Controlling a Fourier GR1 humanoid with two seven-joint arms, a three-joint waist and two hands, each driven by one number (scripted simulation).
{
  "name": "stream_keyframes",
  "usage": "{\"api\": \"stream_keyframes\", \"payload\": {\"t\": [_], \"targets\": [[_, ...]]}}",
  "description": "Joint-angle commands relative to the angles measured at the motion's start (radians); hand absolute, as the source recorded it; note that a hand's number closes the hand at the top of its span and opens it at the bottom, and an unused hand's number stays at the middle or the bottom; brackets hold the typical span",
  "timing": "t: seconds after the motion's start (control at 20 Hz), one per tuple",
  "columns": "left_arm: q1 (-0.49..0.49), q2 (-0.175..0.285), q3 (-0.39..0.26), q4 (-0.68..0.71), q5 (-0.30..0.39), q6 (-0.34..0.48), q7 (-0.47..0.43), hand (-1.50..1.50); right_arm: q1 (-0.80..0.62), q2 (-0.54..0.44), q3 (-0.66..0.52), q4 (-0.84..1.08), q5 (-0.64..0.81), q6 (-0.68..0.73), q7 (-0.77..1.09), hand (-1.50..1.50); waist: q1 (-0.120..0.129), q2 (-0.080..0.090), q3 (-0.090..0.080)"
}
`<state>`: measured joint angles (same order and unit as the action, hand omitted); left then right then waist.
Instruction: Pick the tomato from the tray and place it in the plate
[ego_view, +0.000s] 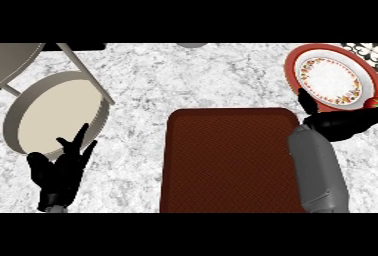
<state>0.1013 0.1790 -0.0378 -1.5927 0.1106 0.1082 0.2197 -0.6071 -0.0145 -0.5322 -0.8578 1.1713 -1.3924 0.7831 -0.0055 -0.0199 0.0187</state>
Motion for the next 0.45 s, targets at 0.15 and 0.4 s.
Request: {"api": "stream_keyframes", "payload": {"t": [0.15, 0.4], "targets": [[-0.055, -0.07, -0.073, 0.115, -0.004, -0.028, 0.021, 0.0, 0.038, 0.014, 0.119, 0.043, -0.023, -0.066, 0.087, -1.5, -0.001, 0.018, -0.02], [-0.034, -0.054, -0.068, 0.073, 0.008, -0.049, 0.05, 0.0, 0.043, 0.014, 0.136, 0.085, 0.016, -0.103, 0.129, -1.5, 0.002, 0.015, -0.021]]}}
